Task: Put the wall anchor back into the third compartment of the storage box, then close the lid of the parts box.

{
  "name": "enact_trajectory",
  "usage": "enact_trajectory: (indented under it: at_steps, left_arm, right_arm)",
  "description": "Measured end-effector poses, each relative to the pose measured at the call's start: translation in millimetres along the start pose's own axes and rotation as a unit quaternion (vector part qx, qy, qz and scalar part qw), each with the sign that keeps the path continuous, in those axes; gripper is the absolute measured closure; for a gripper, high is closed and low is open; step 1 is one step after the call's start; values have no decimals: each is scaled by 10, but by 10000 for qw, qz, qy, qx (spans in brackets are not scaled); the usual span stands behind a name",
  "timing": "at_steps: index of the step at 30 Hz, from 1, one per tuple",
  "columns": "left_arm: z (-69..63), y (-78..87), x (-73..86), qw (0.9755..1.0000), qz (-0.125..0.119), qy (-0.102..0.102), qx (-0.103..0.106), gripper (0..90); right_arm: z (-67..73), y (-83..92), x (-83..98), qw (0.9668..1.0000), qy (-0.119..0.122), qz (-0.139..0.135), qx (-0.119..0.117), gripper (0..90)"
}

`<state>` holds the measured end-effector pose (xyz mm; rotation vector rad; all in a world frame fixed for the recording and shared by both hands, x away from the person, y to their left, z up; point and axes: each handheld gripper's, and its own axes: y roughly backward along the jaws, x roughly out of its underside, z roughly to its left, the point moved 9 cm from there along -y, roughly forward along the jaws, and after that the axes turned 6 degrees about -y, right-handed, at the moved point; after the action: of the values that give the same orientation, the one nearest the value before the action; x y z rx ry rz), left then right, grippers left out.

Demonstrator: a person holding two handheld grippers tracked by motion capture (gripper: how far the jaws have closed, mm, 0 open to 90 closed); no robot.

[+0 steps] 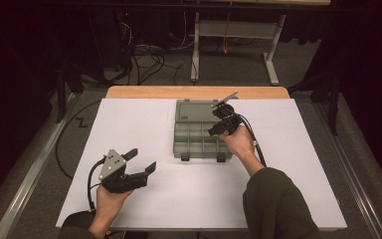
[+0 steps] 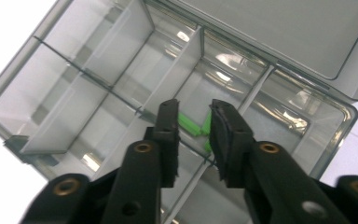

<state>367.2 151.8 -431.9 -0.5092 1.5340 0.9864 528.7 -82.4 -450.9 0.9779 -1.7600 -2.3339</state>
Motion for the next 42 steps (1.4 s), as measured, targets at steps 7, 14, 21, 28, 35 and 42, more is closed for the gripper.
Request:
enact_trajectory:
  at_steps: [7, 14, 21, 28, 35, 42]
  left_arm:
    - [6, 1, -2, 10000, -6, -6, -11, 219]
    - [12, 14, 2, 10000, -3, 3, -22, 219]
    - [14, 17, 5, 10000, 4, -8, -53, 219]
    - [25, 18, 7, 10000, 1, 20, -72, 219]
    - [26, 15, 7, 10000, 1, 35, -78, 219]
    - [31, 15, 7, 9999, 6, 38, -94, 219]
  right_arm:
    - [-19, 170, 30, 9997, -62, -237, -40, 649]
    - [-139, 307, 120, 9991, -216, -371, -40, 617]
    - [-240, 374, 227, 9981, -383, -473, -39, 601]
    - [-350, 441, 352, 9971, -537, -538, -34, 611]
    - [-429, 445, 437, 9963, -684, -510, -45, 643]
    - [-433, 406, 489, 9959, -796, -403, -115, 676]
